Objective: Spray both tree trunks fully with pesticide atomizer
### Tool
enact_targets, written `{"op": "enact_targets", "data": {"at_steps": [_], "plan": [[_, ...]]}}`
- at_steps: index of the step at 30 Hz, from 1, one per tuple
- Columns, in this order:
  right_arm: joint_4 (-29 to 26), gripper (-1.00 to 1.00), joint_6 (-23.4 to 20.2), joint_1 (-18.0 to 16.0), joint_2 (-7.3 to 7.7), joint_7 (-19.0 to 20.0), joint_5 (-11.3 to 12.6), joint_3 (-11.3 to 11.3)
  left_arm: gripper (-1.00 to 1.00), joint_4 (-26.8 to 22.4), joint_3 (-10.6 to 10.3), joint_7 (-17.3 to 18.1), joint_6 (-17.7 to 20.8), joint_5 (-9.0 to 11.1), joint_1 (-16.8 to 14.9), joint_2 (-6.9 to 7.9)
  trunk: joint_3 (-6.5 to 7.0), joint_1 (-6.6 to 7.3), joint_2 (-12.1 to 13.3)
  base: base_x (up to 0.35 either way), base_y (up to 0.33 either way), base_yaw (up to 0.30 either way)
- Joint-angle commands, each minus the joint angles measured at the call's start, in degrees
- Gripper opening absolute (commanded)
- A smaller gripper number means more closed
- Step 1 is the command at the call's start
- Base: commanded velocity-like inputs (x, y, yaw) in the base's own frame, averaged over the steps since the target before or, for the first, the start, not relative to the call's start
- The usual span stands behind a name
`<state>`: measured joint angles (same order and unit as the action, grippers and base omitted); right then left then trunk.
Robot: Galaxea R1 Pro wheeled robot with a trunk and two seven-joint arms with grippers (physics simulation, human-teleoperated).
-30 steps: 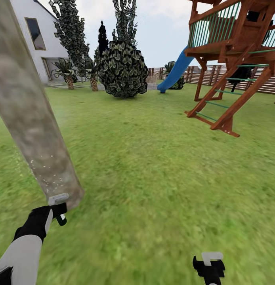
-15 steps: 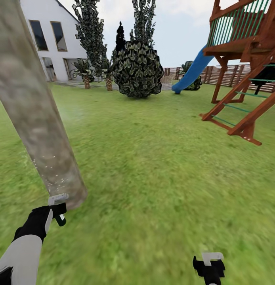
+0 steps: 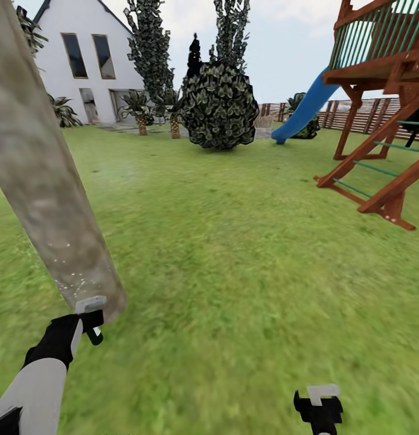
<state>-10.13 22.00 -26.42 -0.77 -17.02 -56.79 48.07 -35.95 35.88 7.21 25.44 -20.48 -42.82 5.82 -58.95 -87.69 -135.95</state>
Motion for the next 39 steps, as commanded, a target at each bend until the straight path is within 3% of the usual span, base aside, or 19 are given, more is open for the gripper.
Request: {"op": "enact_targets", "data": {"at_steps": [1, 19, 39], "plan": [[0.0, 1.0, 0.2, 0.0, -0.02, -0.2, -0.6, 0.4, -1.0, -0.1, 0.3, 0.5, 0.2, -0.6, -0.1, -0.08, -0.05, 0.0, 0.0, 0.06, -0.263, 0.225], [0.0, 1.0, 0.2, -0.1, -0.02, -0.2, -0.6, 0.4, -1.0, -0.2, 0.4, 0.5, 0.2, -0.6, -0.1, -0.1, -0.05, 0.0, 0.0, 0.141, -0.251, 0.269], [0.0, 1.0, 0.2, 0.0, -0.02, -0.1, -0.6, 0.4, -1.0, -0.2, 0.4, 0.5, 0.2, -0.6, -0.1, -0.1, -0.05, 0.0, 0.0, 0.19, -0.23, 0.05]]}}
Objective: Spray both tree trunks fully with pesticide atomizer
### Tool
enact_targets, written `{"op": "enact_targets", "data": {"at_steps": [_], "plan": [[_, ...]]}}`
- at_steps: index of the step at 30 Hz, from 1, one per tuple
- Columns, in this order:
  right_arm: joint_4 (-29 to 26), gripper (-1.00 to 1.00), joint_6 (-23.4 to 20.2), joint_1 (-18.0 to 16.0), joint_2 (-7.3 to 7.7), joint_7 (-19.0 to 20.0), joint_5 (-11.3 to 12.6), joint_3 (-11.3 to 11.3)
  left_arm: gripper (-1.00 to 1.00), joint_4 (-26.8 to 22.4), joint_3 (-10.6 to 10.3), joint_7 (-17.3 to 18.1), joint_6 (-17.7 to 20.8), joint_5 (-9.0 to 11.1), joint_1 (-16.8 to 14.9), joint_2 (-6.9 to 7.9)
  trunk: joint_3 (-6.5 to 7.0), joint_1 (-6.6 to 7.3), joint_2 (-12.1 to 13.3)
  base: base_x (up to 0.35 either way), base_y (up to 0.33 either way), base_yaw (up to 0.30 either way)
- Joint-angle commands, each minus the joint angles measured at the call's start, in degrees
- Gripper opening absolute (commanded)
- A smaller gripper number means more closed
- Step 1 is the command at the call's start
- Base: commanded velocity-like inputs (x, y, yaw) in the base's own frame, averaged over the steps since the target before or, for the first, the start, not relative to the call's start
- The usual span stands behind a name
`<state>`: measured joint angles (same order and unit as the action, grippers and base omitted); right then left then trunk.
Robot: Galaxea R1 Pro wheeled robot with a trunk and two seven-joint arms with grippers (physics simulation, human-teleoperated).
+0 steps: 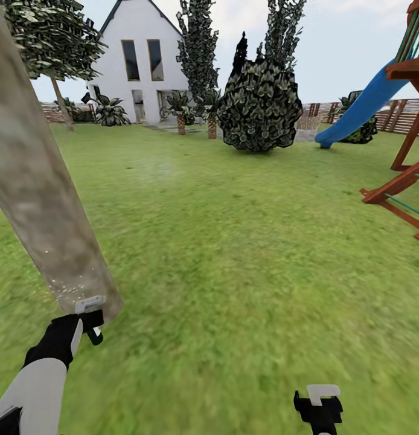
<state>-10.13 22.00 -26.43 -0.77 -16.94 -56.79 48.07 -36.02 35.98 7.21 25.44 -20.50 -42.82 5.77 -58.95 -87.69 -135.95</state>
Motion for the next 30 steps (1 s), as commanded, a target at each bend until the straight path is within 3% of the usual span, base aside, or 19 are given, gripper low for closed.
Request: {"op": "enact_targets", "data": {"at_steps": [1, 23, 30], "plan": [[0.0, 1.0, 0.2, 0.0, -0.02, -0.2, -0.6, 0.4, -1.0, -0.1, 0.4, 0.5, 0.2, -0.6, -0.1, -0.06, -0.05, -0.01, 0.0, 0.171, -0.23, 0.27], [0.1, 1.0, 0.2, -0.1, -0.11, -0.2, -0.7, 0.4, -1.0, 0.0, 0.4, 0.5, 0.2, -0.6, -0.1, -0.06, -0.05, -0.01, 0.0, 0.19, -0.23, 0.277], [0.0, 1.0, 0.2, 0.0, -0.11, -0.2, -0.7, 0.4, -1.0, -1.3, -0.2, 1.5, 1.2, 0.0, -1.1, -0.37, -0.05, -0.01, 0.0, 0.012, -0.012, 0.278]]}}
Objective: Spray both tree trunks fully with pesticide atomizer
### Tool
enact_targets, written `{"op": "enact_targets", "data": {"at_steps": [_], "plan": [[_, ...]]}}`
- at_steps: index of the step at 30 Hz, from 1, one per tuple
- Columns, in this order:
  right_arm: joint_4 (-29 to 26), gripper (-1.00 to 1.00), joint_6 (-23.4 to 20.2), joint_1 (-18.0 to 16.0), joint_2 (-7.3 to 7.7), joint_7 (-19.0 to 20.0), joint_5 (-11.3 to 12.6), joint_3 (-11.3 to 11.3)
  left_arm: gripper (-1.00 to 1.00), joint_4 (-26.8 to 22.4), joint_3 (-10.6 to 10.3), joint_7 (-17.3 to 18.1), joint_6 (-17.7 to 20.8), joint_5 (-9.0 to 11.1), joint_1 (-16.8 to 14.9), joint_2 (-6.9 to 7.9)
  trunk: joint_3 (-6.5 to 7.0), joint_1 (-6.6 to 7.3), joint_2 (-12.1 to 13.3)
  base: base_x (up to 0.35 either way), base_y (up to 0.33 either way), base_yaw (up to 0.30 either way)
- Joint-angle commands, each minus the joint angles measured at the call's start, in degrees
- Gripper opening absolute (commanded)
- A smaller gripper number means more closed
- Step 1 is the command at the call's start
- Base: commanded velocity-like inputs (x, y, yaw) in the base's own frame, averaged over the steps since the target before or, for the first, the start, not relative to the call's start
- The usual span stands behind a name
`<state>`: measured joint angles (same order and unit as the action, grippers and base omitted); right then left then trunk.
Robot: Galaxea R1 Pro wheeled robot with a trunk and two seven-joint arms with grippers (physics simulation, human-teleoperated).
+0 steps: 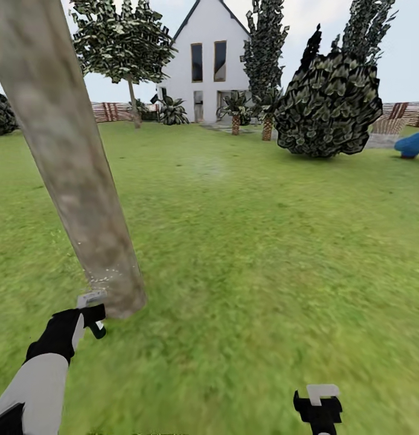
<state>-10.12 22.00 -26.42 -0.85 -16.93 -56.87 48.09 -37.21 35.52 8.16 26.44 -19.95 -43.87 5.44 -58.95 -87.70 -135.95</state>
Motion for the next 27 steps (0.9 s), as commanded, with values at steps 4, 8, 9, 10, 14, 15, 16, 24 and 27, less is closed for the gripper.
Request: {"op": "enact_targets", "data": {"at_steps": [4, 8, 9, 10, 14, 15, 16, 24, 27], "plan": [[0.0, 1.0, 0.1, 0.0, -0.03, -0.2, -0.6, 0.4, -1.0, -2.7, -0.2, 1.7, 0.7, -0.7, -1.1, 0.65, -0.05, 0.01, 0.0, 0.0, 0.0, 0.277], [0.0, 1.0, 0.1, 0.0, 0.04, -0.2, -0.6, 0.4, -1.0, -3.0, -8.9, 2.0, 6.8, -0.5, -7.1, -1.2, -0.05, 0.01, 0.0, 0.0, 0.0, 0.135], [0.0, 1.0, 0.1, 0.0, 0.05, -0.2, -0.6, 0.4, -1.0, -3.0, -9.5, 2.0, 7.5, -0.5, -8.1, -1.49, -0.05, 0.01, 0.0, 0.0, 0.0, 0.021], [0.0, 1.0, 0.1, -0.1, 0.06, -0.2, -0.6, 0.4, -1.0, -3.0, -9.8, 2.2, 8.2, -0.4, -9.2, -0.82, -0.05, 0.01, 0.0, 0.0, 0.0, 0.004], [0.0, 1.0, 0.1, 0.0, 0.06, -0.2, -0.6, 0.4, -1.0, -2.5, -10.1, 2.4, 8.3, -0.4, -8.8, 3.82, -0.05, 0.01, 0.0, 0.0, 0.0, 0.0], [0.0, 1.0, 0.1, 0.0, 0.06, -0.2, -0.6, 0.4, -1.0, -2.5, -10.3, 2.8, 8.3, -0.4, -8.8, 3.81, -0.05, 0.01, 0.0, 0.0, 0.0, 0.0], [0.0, 1.0, 0.1, 0.0, 0.06, -0.2, -0.6, 0.4, -1.0, -2.6, -10.5, 3.7, 8.3, -0.4, -9.0, 2.95, -0.05, 0.01, 0.0, 0.0, 0.0, 0.0], [0.0, 1.0, 0.1, 0.0, 0.06, -0.2, -0.6, 0.4, -1.0, -3.1, -10.7, 6.1, 9.7, -0.6, -9.4, 2.82, -0.05, 0.01, 0.0, 0.0, -0.001, 0.0], [0.0, 1.0, 0.1, 0.0, 0.06, -0.2, -0.6, 0.4, -1.0, -5.5, -10.4, 6.0, 11.5, -0.7, -9.3, 3.24, -0.05, 0.01, 0.0, 0.076, -0.242, 0.12]]}}
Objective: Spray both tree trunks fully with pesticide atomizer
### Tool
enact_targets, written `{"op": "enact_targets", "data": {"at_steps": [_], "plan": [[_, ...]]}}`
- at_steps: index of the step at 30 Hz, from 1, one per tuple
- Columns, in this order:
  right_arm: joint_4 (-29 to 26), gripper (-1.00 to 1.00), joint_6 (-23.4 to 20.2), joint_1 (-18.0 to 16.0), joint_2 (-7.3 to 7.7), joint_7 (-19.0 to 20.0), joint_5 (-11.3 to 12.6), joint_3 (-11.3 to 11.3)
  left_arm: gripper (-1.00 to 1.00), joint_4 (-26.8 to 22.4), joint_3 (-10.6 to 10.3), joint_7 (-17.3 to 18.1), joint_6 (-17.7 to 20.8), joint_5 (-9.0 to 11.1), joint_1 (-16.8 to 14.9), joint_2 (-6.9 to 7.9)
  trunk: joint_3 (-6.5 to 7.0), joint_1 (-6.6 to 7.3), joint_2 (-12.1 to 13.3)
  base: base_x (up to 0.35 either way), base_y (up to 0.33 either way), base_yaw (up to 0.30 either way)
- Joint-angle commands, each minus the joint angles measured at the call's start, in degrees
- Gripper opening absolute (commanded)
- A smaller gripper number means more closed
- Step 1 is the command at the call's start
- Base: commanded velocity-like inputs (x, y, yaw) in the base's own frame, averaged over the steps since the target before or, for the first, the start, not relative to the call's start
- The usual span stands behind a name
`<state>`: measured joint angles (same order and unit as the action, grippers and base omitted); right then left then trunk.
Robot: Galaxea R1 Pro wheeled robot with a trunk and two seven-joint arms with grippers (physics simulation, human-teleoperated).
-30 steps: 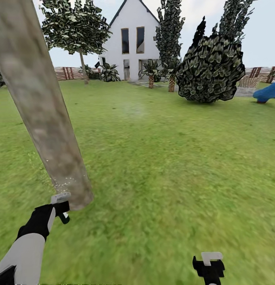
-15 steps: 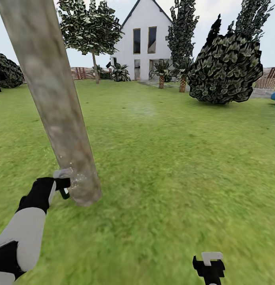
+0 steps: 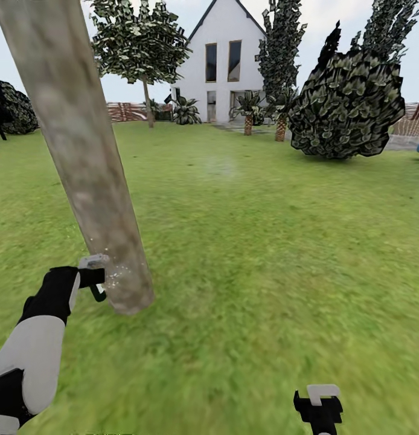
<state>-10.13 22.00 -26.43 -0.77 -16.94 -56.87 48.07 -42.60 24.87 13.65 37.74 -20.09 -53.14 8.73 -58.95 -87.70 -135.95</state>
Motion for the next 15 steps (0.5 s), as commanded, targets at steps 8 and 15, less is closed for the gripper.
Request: {"op": "enact_targets", "data": {"at_steps": [8, 15], "plan": [[0.1, 1.0, 0.2, 0.0, -0.03, -0.2, -0.6, 0.4, -1.0, -2.2, 0.0, 0.2, 0.3, -0.5, -0.2, -0.38, -0.05, 0.0, 0.0, 0.132, -0.225, 0.212], [0.0, 1.0, 0.2, 0.0, -0.02, -0.2, -0.6, 0.4, -1.0, -2.3, 0.2, 0.1, 0.3, -0.5, -0.2, -0.27, -0.05, 0.0, 0.0, 0.105, -0.233, 0.004]]}}
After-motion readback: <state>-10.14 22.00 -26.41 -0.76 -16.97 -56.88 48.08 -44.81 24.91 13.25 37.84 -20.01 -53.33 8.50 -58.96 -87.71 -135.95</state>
